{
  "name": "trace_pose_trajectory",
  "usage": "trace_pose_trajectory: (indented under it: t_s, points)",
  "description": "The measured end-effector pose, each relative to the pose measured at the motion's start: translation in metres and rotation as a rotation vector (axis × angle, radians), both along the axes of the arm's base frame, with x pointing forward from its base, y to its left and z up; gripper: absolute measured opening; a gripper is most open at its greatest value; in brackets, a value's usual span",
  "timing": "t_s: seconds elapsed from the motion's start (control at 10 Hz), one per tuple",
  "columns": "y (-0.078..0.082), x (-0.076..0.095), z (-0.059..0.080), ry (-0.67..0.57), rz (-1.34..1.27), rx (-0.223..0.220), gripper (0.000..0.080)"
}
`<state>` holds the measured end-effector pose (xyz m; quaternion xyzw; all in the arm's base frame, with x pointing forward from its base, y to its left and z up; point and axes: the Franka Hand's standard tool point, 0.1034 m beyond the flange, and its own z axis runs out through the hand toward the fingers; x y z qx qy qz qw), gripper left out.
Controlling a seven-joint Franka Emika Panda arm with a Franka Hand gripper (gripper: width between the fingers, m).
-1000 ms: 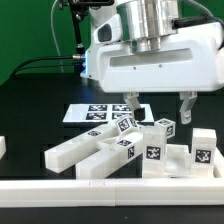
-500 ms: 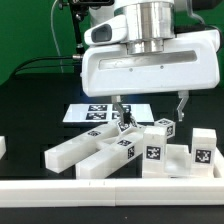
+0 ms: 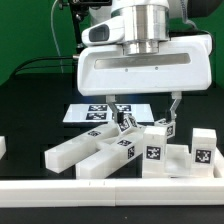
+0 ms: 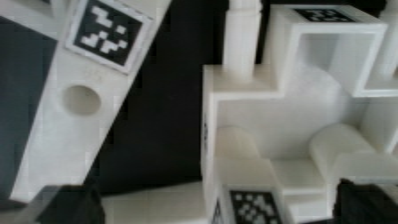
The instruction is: Assemble chair
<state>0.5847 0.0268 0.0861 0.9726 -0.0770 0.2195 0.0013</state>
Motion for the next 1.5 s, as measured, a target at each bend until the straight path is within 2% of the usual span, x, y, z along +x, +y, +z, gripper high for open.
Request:
trace_pose_trajectory:
  t_s: [0.1, 0.2, 0.3, 0.4, 0.6, 0.8, 1.0, 1.3, 1.5]
  points:
    - [0.001, -0.005, -0.006, -0.044, 0.023, -0.037, 0.0649]
    - [-0.001, 0.001, -0.008, -0.141, 0.023, -0.084, 0.0649]
    - [0.002, -0.005, -0.028, -0.132, 0.035, -0.097, 0.0649]
    - [0.005, -0.008, -0.04, -0.112, 0.04, -0.097, 0.0649]
    - [0.005, -0.006, -0.053, -0.113, 0.044, -0.107, 0.0649]
    - [0.006, 0.0, -0.054, -0.077, 0.035, -0.088, 0.0649]
    - [0.014, 0.001, -0.055, -0.069, 0.051, -0.086, 0.0649]
    - [0.014, 0.0, -0.057, -0.064, 0.051, -0.085, 0.0649]
    - [0.019, 0.006, -0.057, -0.062, 0.104, -0.101, 0.0649]
